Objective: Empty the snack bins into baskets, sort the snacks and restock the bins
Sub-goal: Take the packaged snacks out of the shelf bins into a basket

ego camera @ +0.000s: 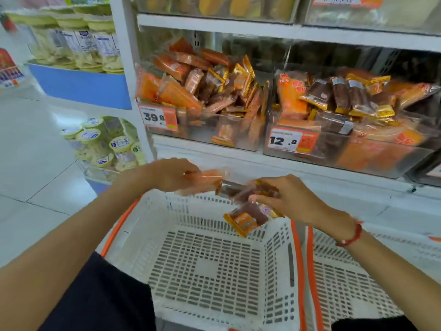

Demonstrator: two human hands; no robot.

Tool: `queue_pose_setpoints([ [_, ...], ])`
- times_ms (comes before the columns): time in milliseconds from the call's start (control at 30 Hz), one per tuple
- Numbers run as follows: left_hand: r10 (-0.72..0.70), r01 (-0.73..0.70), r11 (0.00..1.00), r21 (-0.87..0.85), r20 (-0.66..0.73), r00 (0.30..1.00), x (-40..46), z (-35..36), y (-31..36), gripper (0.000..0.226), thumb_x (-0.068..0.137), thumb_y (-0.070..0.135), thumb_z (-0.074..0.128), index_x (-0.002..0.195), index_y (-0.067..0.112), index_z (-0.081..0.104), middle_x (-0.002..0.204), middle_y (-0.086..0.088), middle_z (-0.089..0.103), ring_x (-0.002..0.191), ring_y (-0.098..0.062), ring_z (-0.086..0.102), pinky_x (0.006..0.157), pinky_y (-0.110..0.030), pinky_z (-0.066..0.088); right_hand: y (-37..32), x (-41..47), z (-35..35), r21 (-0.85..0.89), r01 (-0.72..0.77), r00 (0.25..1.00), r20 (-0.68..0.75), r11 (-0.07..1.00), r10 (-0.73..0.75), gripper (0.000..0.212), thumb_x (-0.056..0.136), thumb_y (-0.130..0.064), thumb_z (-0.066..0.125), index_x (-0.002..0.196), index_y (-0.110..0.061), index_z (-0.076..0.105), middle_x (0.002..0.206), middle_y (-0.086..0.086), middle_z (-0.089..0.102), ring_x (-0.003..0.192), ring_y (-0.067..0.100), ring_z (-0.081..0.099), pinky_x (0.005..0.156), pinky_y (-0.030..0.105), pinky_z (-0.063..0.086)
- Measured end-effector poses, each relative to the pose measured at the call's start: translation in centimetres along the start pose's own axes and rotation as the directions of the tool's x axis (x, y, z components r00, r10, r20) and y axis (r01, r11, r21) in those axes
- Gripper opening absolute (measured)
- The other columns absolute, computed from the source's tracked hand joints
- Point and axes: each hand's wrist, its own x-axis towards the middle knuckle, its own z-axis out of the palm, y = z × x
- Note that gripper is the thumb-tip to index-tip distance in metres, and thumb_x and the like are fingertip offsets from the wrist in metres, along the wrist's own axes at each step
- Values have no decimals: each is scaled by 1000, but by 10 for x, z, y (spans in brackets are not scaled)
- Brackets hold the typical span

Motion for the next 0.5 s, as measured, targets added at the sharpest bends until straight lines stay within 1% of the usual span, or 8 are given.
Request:
queue_pose_setpoints([
  [67,-100,84,986,142,113,989,12,31,1,46,95,49,40,129,24,58,128,-3,58,115,-27,56,100,-41,42,16,0,34,-151,-52,982,172,987,78,23,91,-43,62,104,-26,70,84,-11,68,70,1,58,66,30,45],
  [167,-134,129,989,76,67,989,34,68,-9,46,99,43,47,142,25,45,147,0,44,130,-24,45,109,-36,35,33,4,73,-243,-124,940,283,962,192,28,93,-50,56,89,-25,67,92,1,68,80,18,62,73,38,49],
  [233,-139,138,990,-22,-158,978,42,73,-23,53,96,44,54,144,25,42,150,1,42,136,-22,39,109,-34,31,35,10,77,-195,-189,928,284,962,240,34,94,-53,51,110,-28,68,105,-3,69,93,17,64,81,35,50],
  [267,-128,125,992,-30,-338,932,44,69,-31,52,95,43,57,142,24,45,149,0,44,136,-22,38,109,-36,32,36,15,74,-188,-212,931,260,959,257,40,93,-54,50,120,-28,64,112,-4,68,100,17,63,85,33,50],
  [300,-100,109,994,-15,-531,841,46,64,-38,51,93,40,60,140,22,48,147,-1,46,135,-24,39,108,-39,34,36,22,67,-180,-220,943,211,959,256,41,94,-54,51,125,-30,61,116,-5,66,105,16,62,88,33,49],
  [367,-25,80,996,27,-811,585,50,51,-53,52,90,34,66,136,17,49,142,-8,49,130,-31,42,104,-48,40,34,42,47,-203,-160,986,11,966,166,35,96,-47,53,124,-30,62,115,-6,67,107,16,60,86,37,51],
  [433,10,74,996,41,-927,376,56,32,-68,60,89,35,67,139,11,44,145,-15,44,131,-36,40,103,-52,40,24,67,21,-283,-33,961,-273,959,-47,24,96,-36,57,115,-26,68,103,-4,70,98,19,63,71,35,53],
  [500,-16,67,998,3,-958,286,66,12,-80,72,91,43,63,146,8,34,153,-18,32,139,-35,30,108,-51,35,13,97,-2,-388,63,859,-448,919,-248,20,96,-30,56,105,-21,71,91,-1,71,88,20,62,61,32,49],
])
